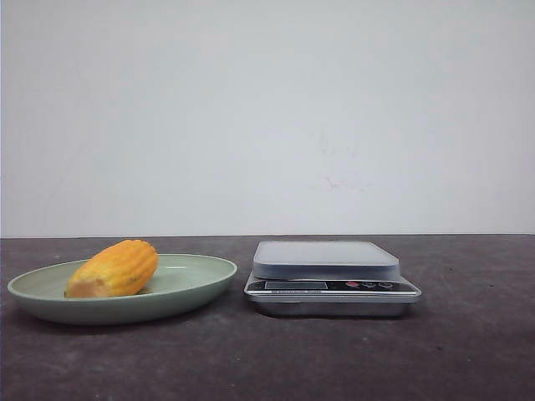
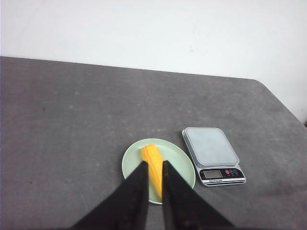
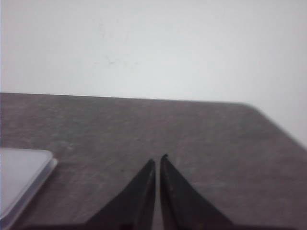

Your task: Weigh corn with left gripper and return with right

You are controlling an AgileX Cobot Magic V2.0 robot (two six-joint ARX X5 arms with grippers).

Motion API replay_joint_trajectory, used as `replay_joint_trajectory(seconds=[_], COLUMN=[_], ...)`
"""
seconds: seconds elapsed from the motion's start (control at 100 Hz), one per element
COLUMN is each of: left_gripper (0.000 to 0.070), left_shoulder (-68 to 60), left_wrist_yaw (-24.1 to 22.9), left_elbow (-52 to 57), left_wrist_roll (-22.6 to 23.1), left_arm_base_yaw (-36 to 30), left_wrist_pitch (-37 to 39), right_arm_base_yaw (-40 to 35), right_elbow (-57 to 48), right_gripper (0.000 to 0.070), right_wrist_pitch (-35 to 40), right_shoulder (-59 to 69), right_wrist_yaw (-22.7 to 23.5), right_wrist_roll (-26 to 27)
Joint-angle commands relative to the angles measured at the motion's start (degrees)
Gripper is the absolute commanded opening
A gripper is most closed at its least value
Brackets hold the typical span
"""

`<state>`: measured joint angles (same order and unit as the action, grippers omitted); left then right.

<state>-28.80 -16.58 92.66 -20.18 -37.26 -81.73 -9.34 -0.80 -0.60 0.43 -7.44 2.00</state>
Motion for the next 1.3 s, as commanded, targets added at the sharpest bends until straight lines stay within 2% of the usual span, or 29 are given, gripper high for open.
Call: replay_joint_trajectory(seconds=[0.0, 0.18, 0.28, 0.32, 0.39, 0.61, 1.29], left_gripper=[0.0017, 0.0017, 0.0016, 0.0017, 0.0017, 0.0017, 0.0017], left_shoulder=[-0.2, -0.2, -0.2, -0.2, -0.2, -0.2, -0.2], left_wrist_yaw=[-0.1, -0.1, -0.1, -0.1, -0.1, -0.1, -0.1], left_elbow=[1.3, 1.3, 1.3, 1.3, 1.3, 1.3, 1.3], left_wrist_roll=[0.0, 0.0, 0.0, 0.0, 0.0, 0.0, 0.0], left_arm_base_yaw=[-0.3, -0.3, -0.3, -0.3, -0.3, -0.3, -0.3], left_wrist_pitch=[-3.2, -3.2, -3.2, -3.2, -3.2, -3.2, -3.2], right_arm_base_yaw=[0.1, 0.5, 0.5, 0.5, 0.5, 0.4, 0.6], right_elbow=[0.0, 0.0, 0.0, 0.0, 0.0, 0.0, 0.0], right_gripper=[0.0011, 0.0011, 0.0011, 0.0011, 0.0011, 0.0011, 0.0011], right_wrist_pitch=[-0.1, 5.0, 10.9, 10.8, 10.8, 10.8, 9.6], right_shoulder=[-0.2, -0.2, -0.2, -0.2, -0.2, -0.2, -0.2], right_wrist_yaw=[0.0, 2.3, 6.6, 8.0, 7.7, 7.7, 7.5], right_wrist_roll=[2.5, 2.5, 1.7, 1.2, -1.6, -4.0, -4.0])
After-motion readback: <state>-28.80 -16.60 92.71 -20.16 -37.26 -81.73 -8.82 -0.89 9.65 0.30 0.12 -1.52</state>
